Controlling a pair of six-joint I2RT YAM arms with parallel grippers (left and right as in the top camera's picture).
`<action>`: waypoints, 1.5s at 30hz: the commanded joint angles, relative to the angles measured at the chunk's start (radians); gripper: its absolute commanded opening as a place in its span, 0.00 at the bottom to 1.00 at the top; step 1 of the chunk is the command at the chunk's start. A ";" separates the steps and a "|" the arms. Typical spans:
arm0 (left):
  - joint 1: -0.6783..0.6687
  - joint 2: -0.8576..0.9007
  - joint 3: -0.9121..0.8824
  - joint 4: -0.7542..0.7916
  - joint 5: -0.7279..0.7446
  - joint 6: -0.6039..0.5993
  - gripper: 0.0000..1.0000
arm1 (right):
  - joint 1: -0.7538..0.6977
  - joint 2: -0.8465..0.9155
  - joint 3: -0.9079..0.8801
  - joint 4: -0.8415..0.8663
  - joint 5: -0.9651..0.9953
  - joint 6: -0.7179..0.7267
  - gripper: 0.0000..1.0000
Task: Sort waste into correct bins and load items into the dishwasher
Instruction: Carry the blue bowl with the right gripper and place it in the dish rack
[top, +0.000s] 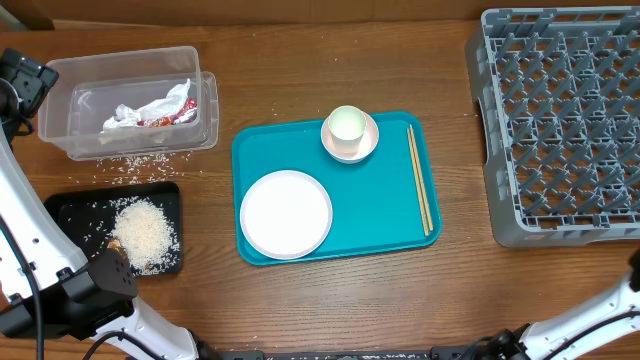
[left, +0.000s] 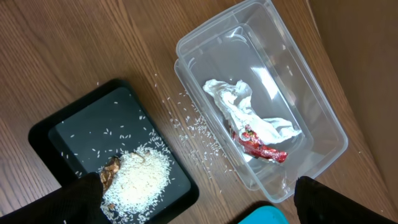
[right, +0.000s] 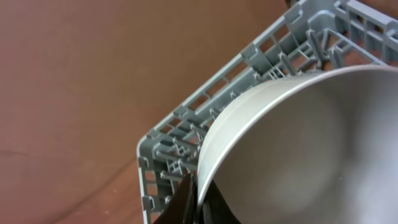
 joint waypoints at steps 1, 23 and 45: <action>-0.002 0.002 0.001 0.002 -0.010 -0.006 1.00 | -0.066 0.060 0.013 0.066 -0.311 -0.016 0.04; -0.003 0.002 0.001 0.002 -0.010 -0.006 1.00 | -0.093 0.261 0.006 -0.004 -0.189 -0.042 0.04; -0.003 0.002 0.001 0.002 -0.010 -0.006 1.00 | -0.242 0.143 -0.004 -0.228 0.043 -0.026 0.46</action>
